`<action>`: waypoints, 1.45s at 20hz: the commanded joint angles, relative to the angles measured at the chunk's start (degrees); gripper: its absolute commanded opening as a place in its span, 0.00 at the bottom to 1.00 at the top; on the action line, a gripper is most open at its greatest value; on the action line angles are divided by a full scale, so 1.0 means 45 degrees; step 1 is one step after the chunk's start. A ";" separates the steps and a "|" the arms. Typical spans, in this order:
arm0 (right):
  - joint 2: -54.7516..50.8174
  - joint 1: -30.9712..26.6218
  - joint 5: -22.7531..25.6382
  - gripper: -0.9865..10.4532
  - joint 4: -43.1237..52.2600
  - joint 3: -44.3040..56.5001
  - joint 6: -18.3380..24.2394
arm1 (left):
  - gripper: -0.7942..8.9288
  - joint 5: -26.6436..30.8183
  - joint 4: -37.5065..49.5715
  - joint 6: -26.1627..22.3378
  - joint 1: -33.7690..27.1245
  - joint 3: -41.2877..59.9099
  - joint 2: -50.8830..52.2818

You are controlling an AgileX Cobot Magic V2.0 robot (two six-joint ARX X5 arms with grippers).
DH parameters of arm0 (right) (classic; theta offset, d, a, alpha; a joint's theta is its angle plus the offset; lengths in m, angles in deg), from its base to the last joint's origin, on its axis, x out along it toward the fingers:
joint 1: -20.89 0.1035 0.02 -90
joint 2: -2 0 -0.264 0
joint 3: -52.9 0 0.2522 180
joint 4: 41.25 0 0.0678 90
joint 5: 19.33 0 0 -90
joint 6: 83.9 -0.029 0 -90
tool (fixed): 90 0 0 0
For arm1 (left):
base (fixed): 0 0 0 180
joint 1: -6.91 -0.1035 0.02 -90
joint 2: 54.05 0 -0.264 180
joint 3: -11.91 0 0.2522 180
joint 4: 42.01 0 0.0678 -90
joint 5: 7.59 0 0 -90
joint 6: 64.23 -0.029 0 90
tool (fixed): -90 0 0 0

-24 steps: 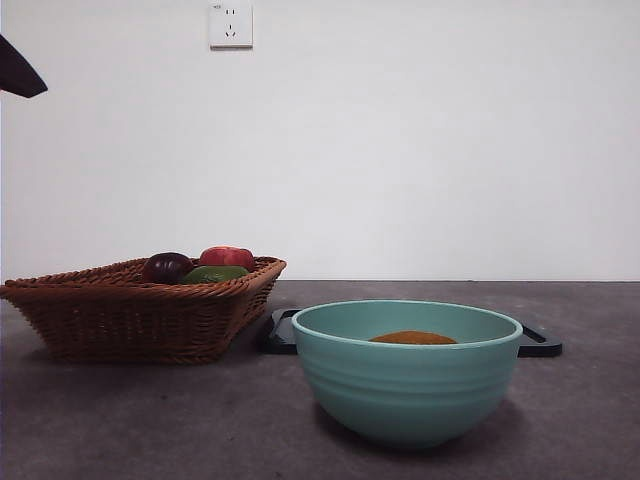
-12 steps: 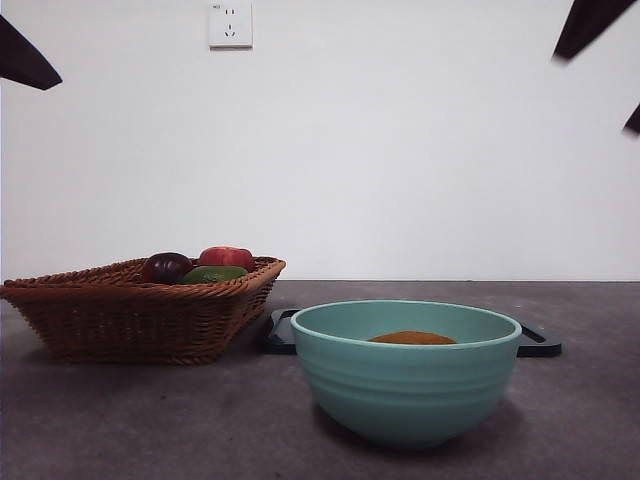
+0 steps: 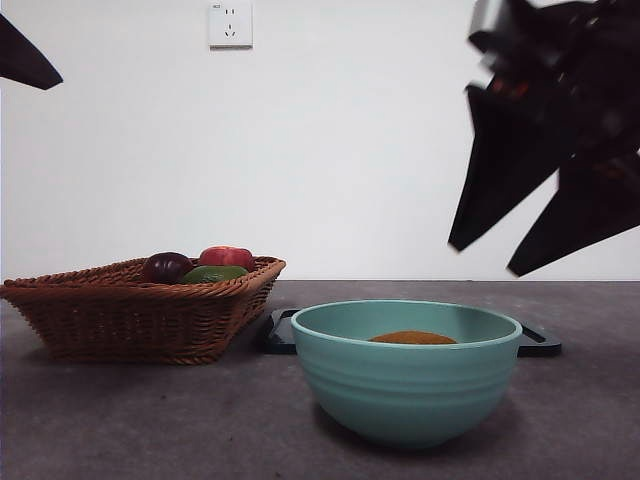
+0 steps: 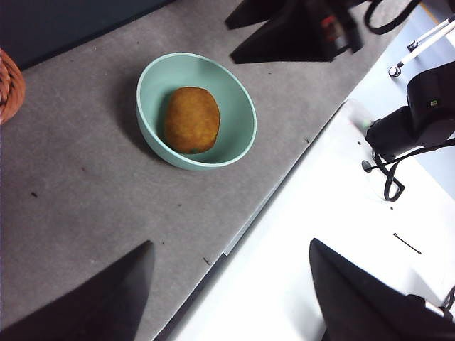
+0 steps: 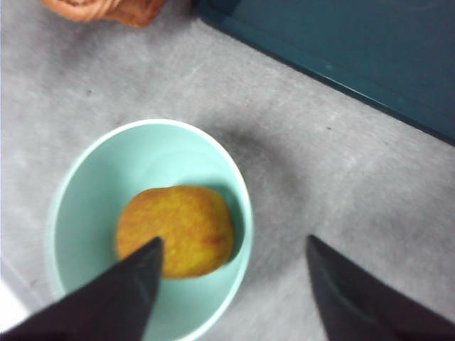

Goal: Pick up the wifruite, put it on the bowl, pick up the plate, put it on desk

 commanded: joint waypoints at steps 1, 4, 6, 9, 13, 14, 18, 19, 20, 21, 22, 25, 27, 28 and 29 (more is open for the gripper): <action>0.0821 0.0408 0.0680 0.31 0.0442 -0.0044 -0.0228 | 0.43 -0.0053 0.0102 -0.0160 0.0102 -0.0107 -0.0068; 0.1642 0.0787 0.1049 0.31 0.0869 -0.0044 -0.0316 | 0.43 -0.0053 0.0102 -0.0155 0.0102 -0.0107 -0.0068; 0.2108 0.0928 0.1360 0.25 0.1083 -0.0044 -0.0311 | 0.43 -0.0053 0.0102 -0.0155 0.0102 -0.0107 -0.0068; 0.2429 0.0986 0.1399 0.18 0.1515 -0.0044 -0.0321 | 0.43 -0.0053 0.0102 -0.0155 0.0102 -0.0107 -0.0068; 0.2429 0.1078 0.1258 0.09 0.1705 -0.0049 -0.0316 | 0.43 -0.0053 0.0102 -0.0165 0.0102 -0.0107 -0.0068; 0.2414 0.1137 0.1258 0.09 0.1734 -0.0058 -0.0321 | 0.43 -0.0053 0.0102 -0.0175 0.0102 -0.0107 -0.0068; 0.1982 0.1200 0.0918 0.09 0.1797 -0.0369 -0.0573 | 0.43 -0.0053 0.0102 -0.0209 0.0102 -0.0107 -0.0068; 0.1870 0.1200 0.0991 0.09 0.1773 -0.0573 -0.0670 | 0.43 -0.0053 0.0102 -0.0209 0.0102 -0.0107 -0.0068; 0.1817 0.1161 0.1064 0.09 0.1617 -0.0860 -0.0675 | 0.43 -0.0053 0.0102 -0.0209 0.0102 -0.0107 -0.0068; 0.1812 0.1078 0.1195 0.09 0.1360 -0.1205 -0.0670 | 0.43 -0.0053 0.0102 -0.0209 0.0102 -0.0107 -0.0068; 0.1846 0.0986 0.1341 0.09 0.1122 -0.1545 -0.0656 | 0.43 -0.0053 0.0102 -0.0209 0.0102 -0.0107 -0.0068; 0.1865 0.0491 0.1384 0.09 0.1044 -0.2293 -0.0593 | 0.43 -0.0053 0.0102 -0.0209 0.0102 -0.0107 -0.0068; 0.1991 -0.0034 0.1452 0.09 0.1035 -0.2764 -0.0554 | 0.43 -0.0053 0.0102 -0.0209 0.0102 -0.0107 -0.0068; 0.2137 -0.0359 0.1462 0.09 0.1035 -0.3031 -0.0525 | 0.43 -0.0053 0.0102 -0.0209 0.0102 -0.0107 -0.0068; 0.2361 -0.0675 0.1462 0.09 0.1039 -0.3298 -0.0500 | 0.43 -0.0053 0.0102 -0.0209 0.0102 -0.0107 -0.0068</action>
